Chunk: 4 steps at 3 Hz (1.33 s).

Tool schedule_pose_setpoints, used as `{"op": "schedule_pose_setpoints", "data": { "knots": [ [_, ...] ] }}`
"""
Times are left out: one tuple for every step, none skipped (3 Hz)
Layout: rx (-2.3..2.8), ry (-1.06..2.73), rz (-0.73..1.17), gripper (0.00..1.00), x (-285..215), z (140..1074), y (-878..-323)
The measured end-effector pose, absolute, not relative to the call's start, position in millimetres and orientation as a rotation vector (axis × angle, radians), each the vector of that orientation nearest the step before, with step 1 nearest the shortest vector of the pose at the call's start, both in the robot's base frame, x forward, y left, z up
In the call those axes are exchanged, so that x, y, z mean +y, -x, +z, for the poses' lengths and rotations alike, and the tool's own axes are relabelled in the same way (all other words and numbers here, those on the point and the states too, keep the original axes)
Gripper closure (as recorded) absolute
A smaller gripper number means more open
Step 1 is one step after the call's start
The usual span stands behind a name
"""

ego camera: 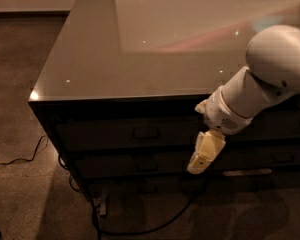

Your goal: Open top drawer

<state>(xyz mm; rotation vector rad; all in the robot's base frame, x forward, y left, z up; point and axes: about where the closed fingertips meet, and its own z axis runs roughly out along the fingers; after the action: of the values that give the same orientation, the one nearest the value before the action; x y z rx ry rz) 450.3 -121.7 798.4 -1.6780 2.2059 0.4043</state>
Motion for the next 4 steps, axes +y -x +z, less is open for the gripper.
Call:
{"op": "schedule_pose_setpoints", "data": {
  "knots": [
    [2.136,1.612,0.409,0.0,-72.0,761.5,-492.1],
    [2.132,1.606,0.403,0.0,-69.8,761.9,-494.8],
    [2.139,1.6,0.432,0.0,-65.6,752.7,-495.8],
    [2.144,1.612,0.441,0.0,-56.0,730.7,-498.5]
  ]
}}
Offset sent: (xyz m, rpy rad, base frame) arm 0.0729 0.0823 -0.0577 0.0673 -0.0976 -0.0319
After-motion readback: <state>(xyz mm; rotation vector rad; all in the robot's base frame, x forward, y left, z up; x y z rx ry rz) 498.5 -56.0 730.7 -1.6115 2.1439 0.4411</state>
